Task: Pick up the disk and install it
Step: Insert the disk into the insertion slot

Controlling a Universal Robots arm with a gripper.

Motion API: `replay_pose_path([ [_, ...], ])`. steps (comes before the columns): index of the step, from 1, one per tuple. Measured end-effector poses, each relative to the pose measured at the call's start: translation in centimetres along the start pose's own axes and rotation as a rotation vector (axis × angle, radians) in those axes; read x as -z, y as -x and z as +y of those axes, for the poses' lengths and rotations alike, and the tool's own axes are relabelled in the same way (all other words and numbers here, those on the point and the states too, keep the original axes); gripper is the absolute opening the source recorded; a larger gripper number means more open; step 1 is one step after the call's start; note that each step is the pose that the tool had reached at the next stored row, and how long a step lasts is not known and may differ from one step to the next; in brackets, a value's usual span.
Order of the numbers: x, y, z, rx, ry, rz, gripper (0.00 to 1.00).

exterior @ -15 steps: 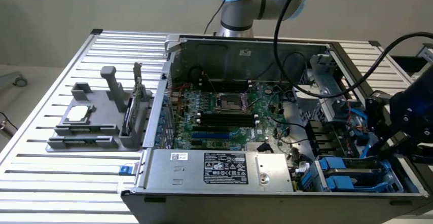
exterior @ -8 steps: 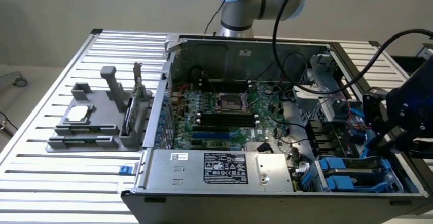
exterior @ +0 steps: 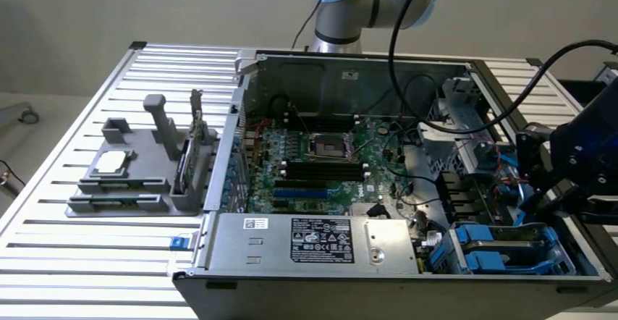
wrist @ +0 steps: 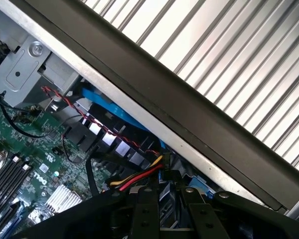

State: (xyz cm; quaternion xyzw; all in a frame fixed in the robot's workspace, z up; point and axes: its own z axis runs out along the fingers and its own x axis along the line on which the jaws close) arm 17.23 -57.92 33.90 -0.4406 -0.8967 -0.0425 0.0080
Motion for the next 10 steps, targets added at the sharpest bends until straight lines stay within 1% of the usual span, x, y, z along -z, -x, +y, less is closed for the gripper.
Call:
replay_pose_path([
  [7, 0.04, 0.05, 0.07, 0.009, -0.0017, 0.0017, 0.23],
  [8, 0.04, 0.06, 0.08, 0.01, -0.0019, 0.002, 0.25],
  [9, 0.04, 0.06, 0.08, 0.011, -0.0021, 0.0022, 0.25],
  [10, 0.04, 0.06, 0.08, 0.011, -0.0024, 0.0024, 0.31],
])
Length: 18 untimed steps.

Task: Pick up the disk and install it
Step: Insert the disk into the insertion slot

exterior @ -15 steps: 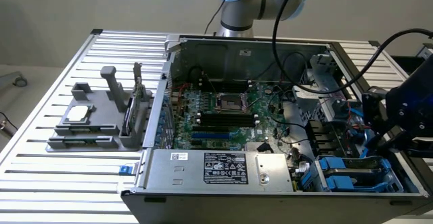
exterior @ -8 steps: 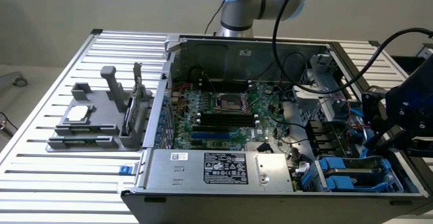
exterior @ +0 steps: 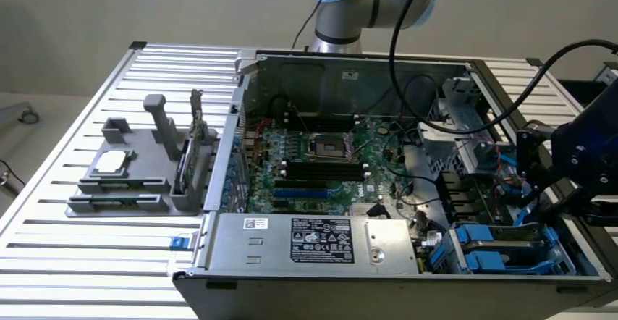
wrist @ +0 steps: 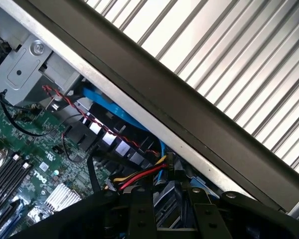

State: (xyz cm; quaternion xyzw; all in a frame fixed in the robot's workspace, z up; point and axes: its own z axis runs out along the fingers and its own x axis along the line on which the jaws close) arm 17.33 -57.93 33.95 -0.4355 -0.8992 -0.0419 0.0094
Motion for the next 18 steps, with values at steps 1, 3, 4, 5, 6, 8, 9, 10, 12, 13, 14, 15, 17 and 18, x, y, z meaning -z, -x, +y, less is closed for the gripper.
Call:
replay_pose_path([
  [1, 0.0, 0.0, 0.0, 0.001, -0.0004, 0.0003, 0.31],
  [3, 0.13, 0.0, 0.01, 0.002, -0.0025, 0.002, 0.31],
  [4, 0.31, 0.0, 0.01, 0.002, -0.0038, 0.003, 0.31],
  [5, 0.53, 0.0, 0.0, 0.002, -0.0053, 0.0045, 0.31],
  [6, 0.72, 0.1, -0.02, 0.002, -0.0069, 0.0058, 0.31],
  [8, 0.92, 0.2, -0.09, 0.002, -0.0108, 0.0086, 0.31],
  [9, 0.94, 0.2, -0.12, 0.001, -0.0125, 0.0098, 0.31],
  [10, 0.94, 0.3, -0.15, 0.001, -0.0135, 0.0107, 0.31],
  [12, 0.95, 0.4, -0.19, 0.001, -0.0148, 0.0119, 0.31],
  [13, 0.96, 0.5, -0.24, 0.001, -0.0156, 0.0123, 0.31],
  [14, 0.97, 0.6, -0.29, 0.001, -0.0161, 0.0128, 0.31],
  [15, 0.98, 0.8, -0.35, 0.001, -0.0166, 0.0131, 0.31],
  [17, 1.0, 1.0, -0.5, 0.001, -0.017, 0.0136, 0.31],
  [18, 1.01, 1.2, -0.58, 0.001, -0.0172, 0.0136, 0.31],
])
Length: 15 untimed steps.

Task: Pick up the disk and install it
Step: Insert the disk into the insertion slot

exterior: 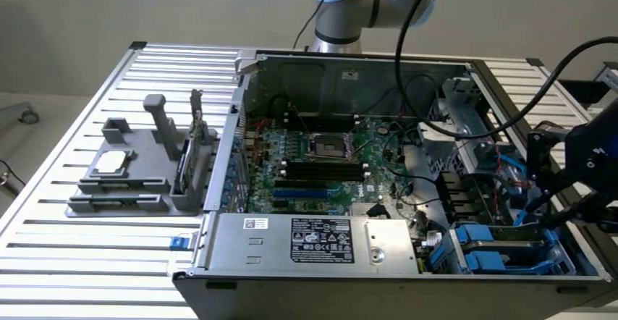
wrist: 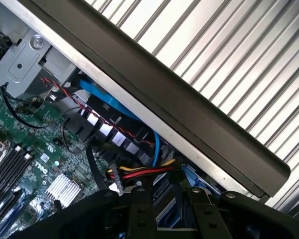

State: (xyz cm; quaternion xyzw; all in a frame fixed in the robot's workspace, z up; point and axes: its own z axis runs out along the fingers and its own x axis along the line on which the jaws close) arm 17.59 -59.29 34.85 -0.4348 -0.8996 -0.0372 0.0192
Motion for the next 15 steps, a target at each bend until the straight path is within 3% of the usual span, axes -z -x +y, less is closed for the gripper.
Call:
replay_pose_path([
  [10, 0.05, 1.3, -1.03, -0.013, 0.0001, -0.0001, 0.31],
  [15, -0.01, 1.2, -1.34, -0.029, 0.0028, 0.0012, 0.31],
])
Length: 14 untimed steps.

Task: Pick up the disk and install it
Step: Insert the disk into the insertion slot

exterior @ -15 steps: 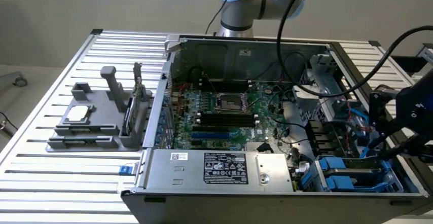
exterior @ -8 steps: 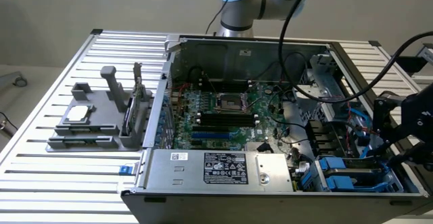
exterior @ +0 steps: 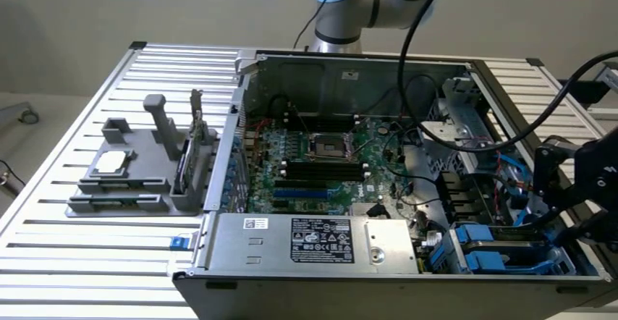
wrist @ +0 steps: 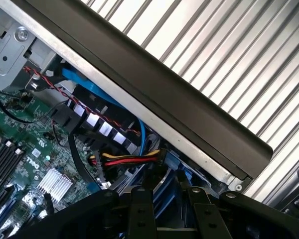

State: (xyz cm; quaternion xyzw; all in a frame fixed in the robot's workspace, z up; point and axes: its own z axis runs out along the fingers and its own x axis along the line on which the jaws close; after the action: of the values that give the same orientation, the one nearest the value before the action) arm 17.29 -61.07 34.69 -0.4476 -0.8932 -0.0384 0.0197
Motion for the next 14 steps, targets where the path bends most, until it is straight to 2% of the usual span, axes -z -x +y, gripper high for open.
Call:
replay_pose_path([
  [14, -0.51, -0.18, -0.13, -0.077, 0.014, 0.0076, 0.31],
])
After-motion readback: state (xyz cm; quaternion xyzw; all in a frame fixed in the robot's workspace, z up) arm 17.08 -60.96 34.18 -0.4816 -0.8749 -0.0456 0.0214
